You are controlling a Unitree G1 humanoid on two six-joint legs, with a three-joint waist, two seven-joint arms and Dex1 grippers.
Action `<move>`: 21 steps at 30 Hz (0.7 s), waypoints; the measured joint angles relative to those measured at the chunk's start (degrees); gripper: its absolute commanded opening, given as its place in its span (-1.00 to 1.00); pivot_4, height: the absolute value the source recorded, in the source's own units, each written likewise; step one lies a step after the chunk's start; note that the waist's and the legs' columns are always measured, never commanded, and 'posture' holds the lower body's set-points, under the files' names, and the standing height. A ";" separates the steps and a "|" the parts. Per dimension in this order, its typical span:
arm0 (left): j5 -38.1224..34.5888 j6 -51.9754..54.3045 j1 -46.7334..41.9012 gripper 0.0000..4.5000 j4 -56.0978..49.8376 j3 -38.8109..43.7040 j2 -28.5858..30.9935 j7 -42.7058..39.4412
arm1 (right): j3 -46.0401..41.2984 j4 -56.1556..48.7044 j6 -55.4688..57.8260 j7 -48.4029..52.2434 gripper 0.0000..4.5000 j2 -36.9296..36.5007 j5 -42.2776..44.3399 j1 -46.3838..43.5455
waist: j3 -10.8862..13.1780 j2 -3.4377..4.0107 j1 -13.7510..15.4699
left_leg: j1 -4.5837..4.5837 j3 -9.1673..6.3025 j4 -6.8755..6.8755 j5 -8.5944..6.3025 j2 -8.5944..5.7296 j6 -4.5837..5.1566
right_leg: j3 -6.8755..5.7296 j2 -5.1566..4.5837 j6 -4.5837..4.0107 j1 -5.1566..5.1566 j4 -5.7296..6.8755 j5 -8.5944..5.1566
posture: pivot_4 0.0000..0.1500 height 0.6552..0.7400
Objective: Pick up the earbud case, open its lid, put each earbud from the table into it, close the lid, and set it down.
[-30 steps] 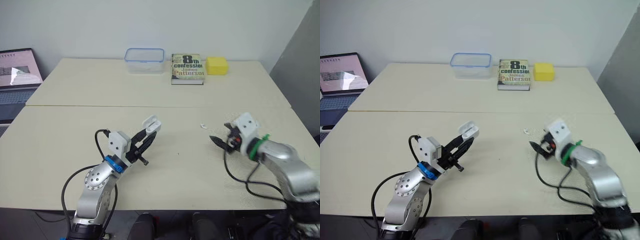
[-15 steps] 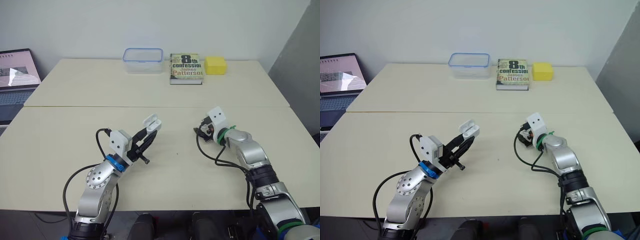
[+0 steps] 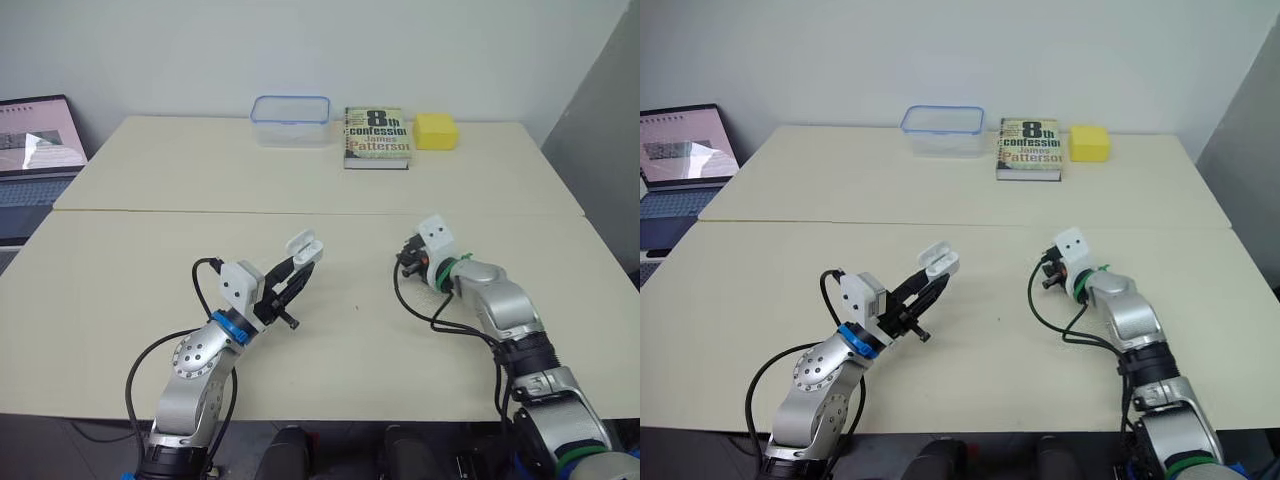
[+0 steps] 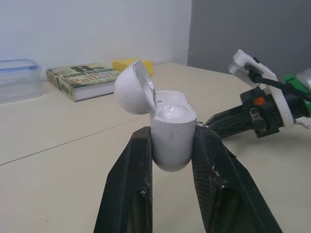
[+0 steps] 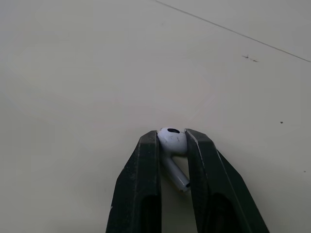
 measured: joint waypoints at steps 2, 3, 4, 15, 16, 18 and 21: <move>-0.15 0.32 0.47 -0.67 -0.63 0.07 0.36 -0.03 | 2.94 -9.13 0.67 7.04 -0.83 -7.30 0.70 4.84 | 0.01 0.03 0.22 | -0.10 -0.07 -0.02 -0.01 0.01 0.01 | -0.06 -0.06 0.05 -0.03 -0.12 -0.03 | 1.00 1.00; -0.21 0.72 0.57 -0.67 -0.69 0.12 0.57 -0.02 | 3.45 -12.56 0.69 10.11 -0.83 -10.23 1.34 6.79 | 0.02 0.03 0.16 | -0.12 -0.06 -0.03 -0.01 0.00 0.01 | -0.06 -0.07 0.05 -0.03 -0.18 -0.03 | 1.00 1.00; -0.32 1.09 0.83 -0.67 -0.98 0.11 0.61 0.00 | 3.93 -16.84 0.52 14.24 -0.83 -14.71 2.38 9.42 | 0.02 0.04 0.15 | -0.14 -0.06 -0.03 -0.01 0.00 0.01 | -0.05 -0.10 0.05 -0.03 -0.20 -0.03 | 1.00 1.00; -1.26 4.97 6.13 -0.67 -7.59 -0.63 0.81 1.46 | -0.27 -23.48 -19.98 39.91 -0.83 -42.37 4.35 28.20 | 0.04 0.01 -0.25 | 0.09 0.10 0.00 -0.01 0.07 0.00 | 0.02 0.01 0.27 0.14 -0.26 -0.24 | 1.00 1.00; -1.27 5.07 6.70 -0.67 -8.21 -1.00 0.81 1.47 | -0.26 -22.32 -21.28 40.69 -0.83 -42.37 4.31 28.10 | 0.04 0.01 -0.24 | 0.09 0.10 0.00 -0.01 0.07 0.00 | 0.02 0.01 0.27 0.15 -0.26 -0.23 | 1.00 1.00; -1.27 5.75 7.46 -0.67 -9.07 -1.25 0.82 1.51 | 0.04 -20.09 -23.35 42.16 -0.83 -42.37 3.83 27.01 | 0.04 0.01 -0.19 | 0.08 0.10 0.01 -0.01 0.06 0.00 | 0.04 0.00 0.27 0.15 -0.27 -0.23 | 1.00 1.00; -1.27 6.10 7.63 -0.67 -9.72 -1.24 0.84 1.62 | 0.54 -17.27 -26.57 44.53 -0.83 -43.36 2.17 25.73 | 0.04 0.01 0.09 | 0.05 0.08 0.01 -0.01 0.06 0.00 | 0.02 -0.02 0.27 0.15 -0.30 -0.24 | 1.00 1.00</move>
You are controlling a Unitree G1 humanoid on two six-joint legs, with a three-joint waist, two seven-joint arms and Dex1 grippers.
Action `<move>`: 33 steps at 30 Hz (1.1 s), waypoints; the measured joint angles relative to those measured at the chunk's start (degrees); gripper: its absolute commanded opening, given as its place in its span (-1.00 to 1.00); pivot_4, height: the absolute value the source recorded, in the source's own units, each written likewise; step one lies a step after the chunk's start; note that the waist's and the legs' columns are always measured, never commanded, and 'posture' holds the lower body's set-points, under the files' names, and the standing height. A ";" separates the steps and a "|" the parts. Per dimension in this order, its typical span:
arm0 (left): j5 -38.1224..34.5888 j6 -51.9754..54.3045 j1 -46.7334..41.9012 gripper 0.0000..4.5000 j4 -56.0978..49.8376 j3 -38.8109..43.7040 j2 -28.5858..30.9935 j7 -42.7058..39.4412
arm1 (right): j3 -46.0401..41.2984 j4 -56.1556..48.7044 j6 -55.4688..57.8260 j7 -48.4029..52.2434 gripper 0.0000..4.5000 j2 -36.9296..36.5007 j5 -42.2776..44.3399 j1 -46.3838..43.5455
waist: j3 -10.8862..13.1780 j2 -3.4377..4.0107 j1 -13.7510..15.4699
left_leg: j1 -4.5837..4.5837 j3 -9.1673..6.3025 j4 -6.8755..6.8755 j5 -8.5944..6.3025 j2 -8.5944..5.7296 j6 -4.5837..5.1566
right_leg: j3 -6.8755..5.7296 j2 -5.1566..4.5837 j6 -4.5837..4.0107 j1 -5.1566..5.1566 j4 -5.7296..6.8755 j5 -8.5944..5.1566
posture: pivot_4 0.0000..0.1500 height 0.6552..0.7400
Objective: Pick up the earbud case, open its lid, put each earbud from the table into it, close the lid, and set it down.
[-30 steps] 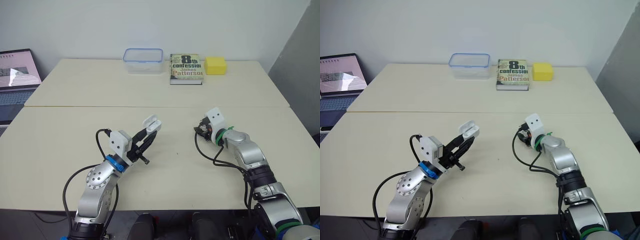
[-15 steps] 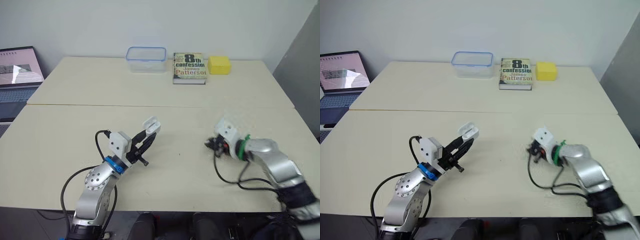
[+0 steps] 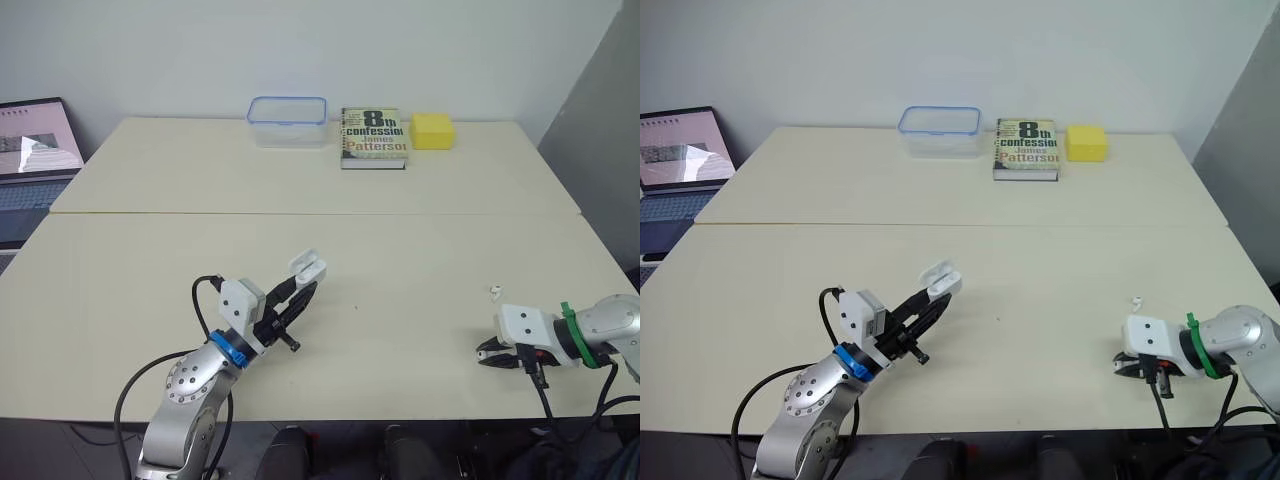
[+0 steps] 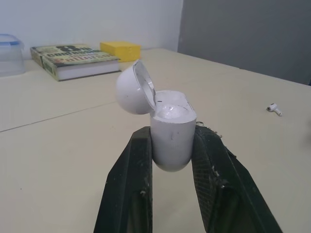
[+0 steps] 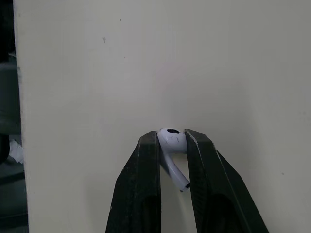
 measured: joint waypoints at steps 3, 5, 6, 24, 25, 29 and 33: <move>0.00 0.16 0.14 -0.67 -0.06 0.01 0.00 0.32 | 0.25 3.50 -4.15 2.76 -0.83 -1.42 -1.13 -0.84 | 0.00 0.00 0.13 | -0.01 -0.03 0.00 0.00 0.01 0.00 | -0.03 -0.03 0.00 0.07 -0.12 0.00 | 1.00 1.00; 0.00 0.24 0.20 -0.67 -0.06 0.01 0.00 0.71 | 0.54 5.70 -6.03 3.78 -0.83 -1.45 -1.85 -1.64 | -0.01 0.01 0.13 | 0.05 -0.11 -0.02 0.00 0.03 0.00 | -0.12 -0.03 -0.05 0.29 -0.40 0.05 | 1.00 1.00; 0.00 0.24 0.20 -0.67 -0.07 0.01 0.00 0.79 | 0.61 6.24 -6.72 4.05 -0.83 -1.45 -2.22 -1.84 | -0.01 0.01 0.14 | 0.05 -0.13 -0.01 0.00 0.04 -0.01 | -0.12 -0.04 -0.05 0.35 -0.47 0.05 | 1.00 1.00; 0.03 0.16 0.76 -0.67 -0.07 -0.33 0.14 0.84 | -4.40 -2.34 1.28 3.47 0.73 -1.80 1.08 0.66 | -0.02 0.08 0.39 | 0.10 -0.20 -0.01 -0.01 0.02 -0.01 | -0.15 -0.25 -0.01 0.54 -0.60 0.07 | 1.00 1.00; 0.04 0.09 1.09 -0.67 -0.07 -0.36 0.15 0.86 | -5.37 -5.16 4.10 3.35 0.73 -3.69 1.23 1.69 | -0.03 0.10 0.44 | 0.11 -0.20 -0.01 -0.01 0.02 -0.01 | -0.15 -0.26 -0.01 0.54 -0.60 0.07 | 1.00 1.00; 0.19 0.04 1.66 -0.67 -0.07 -0.77 0.14 0.92 | -6.32 -13.64 13.43 -0.55 0.73 -8.48 -3.83 3.06 | -0.03 0.10 0.45 | 0.12 -0.20 -0.01 -0.02 0.04 -0.02 | -0.18 -0.26 -0.01 0.54 -0.62 0.06 | 1.00 1.00; 0.51 -0.02 1.72 -0.67 -0.07 -1.42 0.00 1.00 | -2.28 -17.19 17.53 -2.81 0.73 -8.28 -8.01 1.29 | -0.03 0.10 0.45 | 0.07 -0.18 -0.02 -0.02 0.03 -0.03 | -0.16 -0.27 -0.01 0.49 -0.64 0.06 | 1.00 1.00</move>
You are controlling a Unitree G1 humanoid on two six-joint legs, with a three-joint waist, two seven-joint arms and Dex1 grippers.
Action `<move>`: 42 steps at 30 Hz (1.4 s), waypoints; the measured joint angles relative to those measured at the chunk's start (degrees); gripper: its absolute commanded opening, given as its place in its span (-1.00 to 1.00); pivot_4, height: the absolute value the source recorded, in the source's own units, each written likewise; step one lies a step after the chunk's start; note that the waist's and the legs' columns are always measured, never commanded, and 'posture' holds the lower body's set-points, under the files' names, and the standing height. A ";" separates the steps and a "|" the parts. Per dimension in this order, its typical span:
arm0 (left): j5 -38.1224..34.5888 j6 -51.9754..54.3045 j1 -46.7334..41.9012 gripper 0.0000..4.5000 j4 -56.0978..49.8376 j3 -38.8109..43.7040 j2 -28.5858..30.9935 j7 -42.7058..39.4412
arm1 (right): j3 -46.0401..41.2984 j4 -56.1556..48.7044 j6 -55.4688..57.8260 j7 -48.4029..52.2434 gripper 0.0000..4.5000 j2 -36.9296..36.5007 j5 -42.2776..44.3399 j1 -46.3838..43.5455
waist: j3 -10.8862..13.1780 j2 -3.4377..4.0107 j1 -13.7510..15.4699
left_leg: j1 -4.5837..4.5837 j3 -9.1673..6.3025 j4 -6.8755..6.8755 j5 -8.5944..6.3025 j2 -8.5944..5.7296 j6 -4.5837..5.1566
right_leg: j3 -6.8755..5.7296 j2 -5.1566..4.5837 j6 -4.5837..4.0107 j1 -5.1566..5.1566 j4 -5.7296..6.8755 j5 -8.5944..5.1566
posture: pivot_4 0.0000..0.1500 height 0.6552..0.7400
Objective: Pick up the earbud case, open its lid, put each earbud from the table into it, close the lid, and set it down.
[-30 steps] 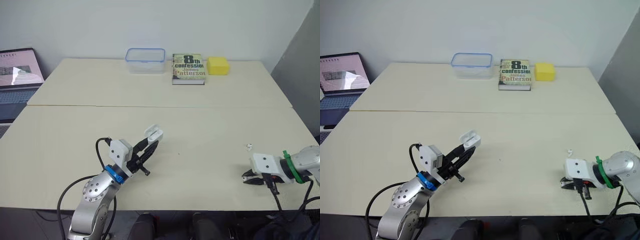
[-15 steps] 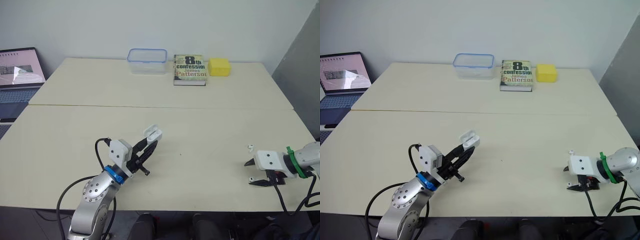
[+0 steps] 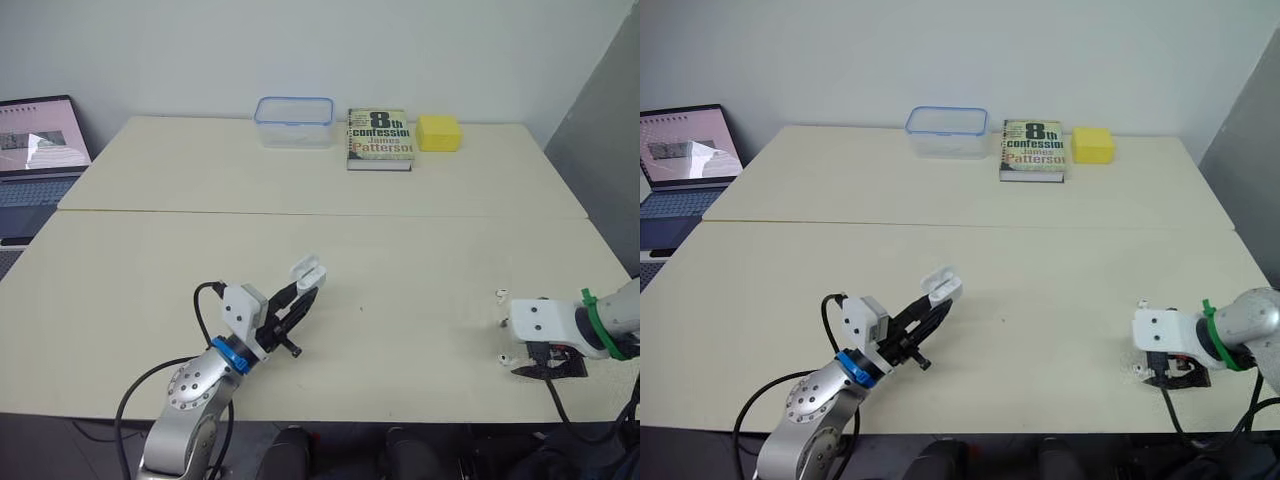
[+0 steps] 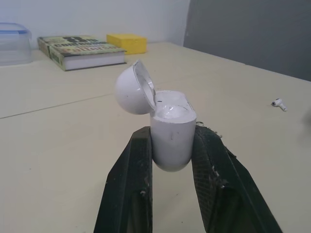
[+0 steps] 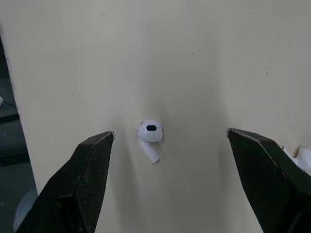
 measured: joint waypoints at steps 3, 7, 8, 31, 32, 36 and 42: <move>0.28 0.00 0.00 -0.67 0.00 -0.77 -0.03 0.01 | 3.19 -0.11 1.41 -0.23 0.73 0.41 -2.35 -1.85 | 0.00 0.00 0.01 | -0.05 0.00 0.00 0.00 -0.02 0.00 | 0.00 -0.02 0.00 -0.03 -0.02 0.00 | 1.00 1.00; 0.53 -0.01 0.08 -0.67 0.00 -0.78 -0.03 0.15 | 6.72 1.21 1.29 0.04 0.73 1.47 -4.49 -4.48 | 0.00 0.00 -0.07 | -0.03 0.00 0.00 0.00 -0.02 0.00 | -0.01 -0.02 0.00 -0.03 -0.01 0.00 | 1.00 1.00; 0.54 -0.01 0.14 -0.67 0.00 -0.78 -0.02 0.19 | 7.26 1.87 1.16 0.21 0.73 1.86 -4.86 -4.94 | 0.00 0.00 -0.10 | -0.03 0.00 0.00 0.00 -0.02 0.00 | -0.01 -0.02 0.00 -0.03 -0.01 0.00 | 1.00 1.00; 0.72 -0.25 0.48 -0.67 0.03 -0.76 0.08 0.24 | 10.26 3.13 3.00 5.09 -0.84 3.26 -5.83 -9.30 | 0.00 0.00 -0.24 | -0.02 0.00 0.01 0.00 -0.02 0.00 | -0.01 -0.02 0.01 -0.02 0.00 0.00 | 1.00 1.00; 0.72 -0.28 0.43 -0.67 0.05 -0.75 0.08 0.13 | 10.14 3.09 3.14 5.18 -0.84 3.26 -5.66 -9.85 | 0.00 0.00 -0.25 | -0.02 0.00 0.01 0.00 -0.02 0.00 | -0.02 -0.02 0.01 -0.02 0.00 0.00 | 1.00 1.00; 0.72 -0.48 0.28 -0.67 0.24 -0.72 0.06 -0.01 | 7.56 2.40 5.47 6.40 -0.84 4.21 -1.43 -11.89 | 0.00 0.00 -0.34 | -0.02 0.01 0.00 0.00 -0.02 0.00 | 0.00 -0.02 0.01 -0.04 0.00 0.00 | 1.00 1.00; 0.57 -1.57 -1.68 -0.67 1.66 -0.80 -1.19 -0.15 | -1.27 -2.51 22.60 2.64 -0.84 18.08 14.60 -24.68 | 0.01 -0.03 -0.44 | -0.01 -0.06 0.01 0.00 -0.04 0.00 | -0.03 0.07 0.00 -0.02 0.08 0.01 | 1.00 1.00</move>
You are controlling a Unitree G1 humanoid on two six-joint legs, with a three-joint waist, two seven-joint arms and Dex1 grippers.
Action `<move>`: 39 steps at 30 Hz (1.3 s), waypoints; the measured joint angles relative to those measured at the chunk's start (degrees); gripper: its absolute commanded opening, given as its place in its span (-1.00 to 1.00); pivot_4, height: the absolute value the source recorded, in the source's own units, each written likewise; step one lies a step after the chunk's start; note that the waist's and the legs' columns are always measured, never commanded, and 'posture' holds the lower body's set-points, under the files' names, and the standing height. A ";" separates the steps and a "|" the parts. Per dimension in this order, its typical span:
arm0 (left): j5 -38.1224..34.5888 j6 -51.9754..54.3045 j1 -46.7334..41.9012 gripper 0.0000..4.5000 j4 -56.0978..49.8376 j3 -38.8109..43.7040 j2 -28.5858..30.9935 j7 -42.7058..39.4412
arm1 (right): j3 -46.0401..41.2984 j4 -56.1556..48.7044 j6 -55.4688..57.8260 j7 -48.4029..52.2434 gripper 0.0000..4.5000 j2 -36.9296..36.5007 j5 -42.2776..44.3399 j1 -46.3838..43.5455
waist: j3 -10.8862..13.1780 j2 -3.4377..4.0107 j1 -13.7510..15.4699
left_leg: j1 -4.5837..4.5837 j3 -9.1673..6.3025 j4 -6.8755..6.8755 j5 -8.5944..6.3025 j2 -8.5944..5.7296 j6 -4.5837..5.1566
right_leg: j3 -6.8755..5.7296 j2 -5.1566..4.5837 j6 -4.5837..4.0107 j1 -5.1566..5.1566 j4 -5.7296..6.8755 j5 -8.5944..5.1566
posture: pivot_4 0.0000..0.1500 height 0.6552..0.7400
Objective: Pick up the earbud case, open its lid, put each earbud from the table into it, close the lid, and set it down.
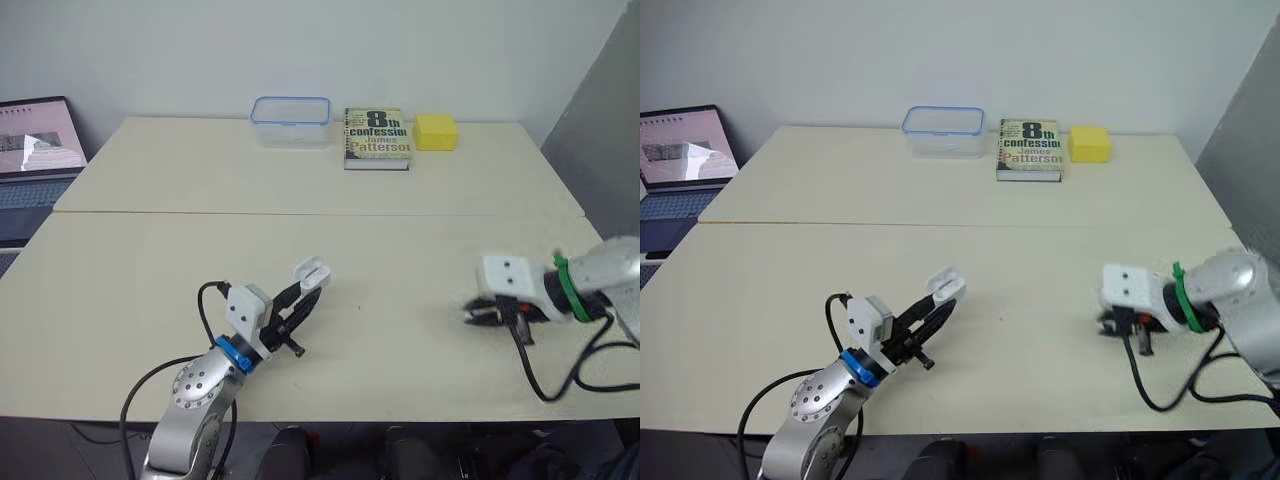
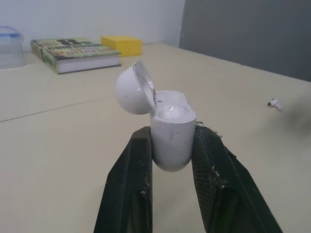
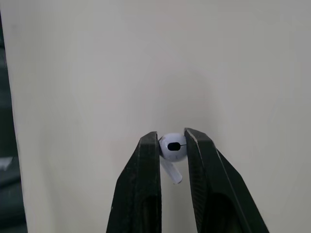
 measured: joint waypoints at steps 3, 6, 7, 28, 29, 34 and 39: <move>0.02 -0.22 -1.62 -0.67 0.58 -0.21 -0.69 0.05 | -3.67 -2.55 8.61 -6.93 -0.84 11.51 6.81 -3.82 | -0.01 -0.03 0.11 | -0.08 -0.10 0.00 0.00 0.00 0.00 | -0.04 0.02 -0.08 -0.02 -0.02 0.05 | 1.00 1.00; 0.21 -0.84 -2.95 -0.67 0.90 -0.59 -1.54 0.15 | -6.41 -3.78 13.41 -17.07 -0.84 25.53 11.63 -4.60 | -0.01 -0.03 0.19 | -0.17 -0.08 -0.02 0.00 -0.04 0.00 | -0.03 0.00 -0.28 -0.16 0.06 0.17 | 1.00 1.00; 0.31 -1.16 -3.20 -0.67 0.94 -0.85 -1.87 0.23 | -7.40 -3.87 13.49 -20.04 -0.84 30.15 12.77 -4.46 | -0.01 -0.03 0.16 | -0.17 -0.08 -0.01 0.00 -0.04 0.00 | -0.01 0.00 -0.28 -0.18 0.10 0.17 | 1.00 1.00; 3.58 -2.56 -7.41 -0.67 3.01 -3.71 -5.76 3.95 | 2.56 2.63 -9.36 -41.58 -0.84 49.17 9.35 6.66 | -0.03 0.02 -0.18 | -0.09 -0.08 -0.03 0.00 -0.06 0.00 | 0.00 0.24 -0.28 -0.24 0.19 0.19 | 1.00 1.00; 3.58 -2.56 -7.41 -0.67 3.01 -3.71 -5.84 3.96 | 2.57 2.65 -9.45 -41.72 -0.84 49.27 9.41 6.73 | -0.03 0.02 -0.18 | -0.09 -0.09 -0.03 0.00 -0.06 0.00 | 0.00 0.25 -0.28 -0.24 0.19 0.18 | 1.00 1.00; 3.64 -2.55 -7.49 -0.67 3.01 -3.75 -6.00 4.05 | 3.62 3.35 -10.20 -42.34 -0.84 49.36 9.49 7.19 | -0.03 0.02 -0.19 | -0.10 -0.09 -0.04 0.00 -0.06 0.00 | 0.01 0.25 -0.28 -0.24 0.17 0.18 | 1.00 1.00; 3.67 -2.51 -7.51 -0.67 3.12 -3.74 -6.00 4.00 | 4.11 3.57 -11.03 -42.92 -0.84 49.39 9.54 8.20 | -0.03 0.02 -0.19 | -0.10 -0.09 -0.04 0.00 -0.05 0.00 | 0.01 0.25 -0.28 -0.25 0.18 0.18 | 1.00 1.00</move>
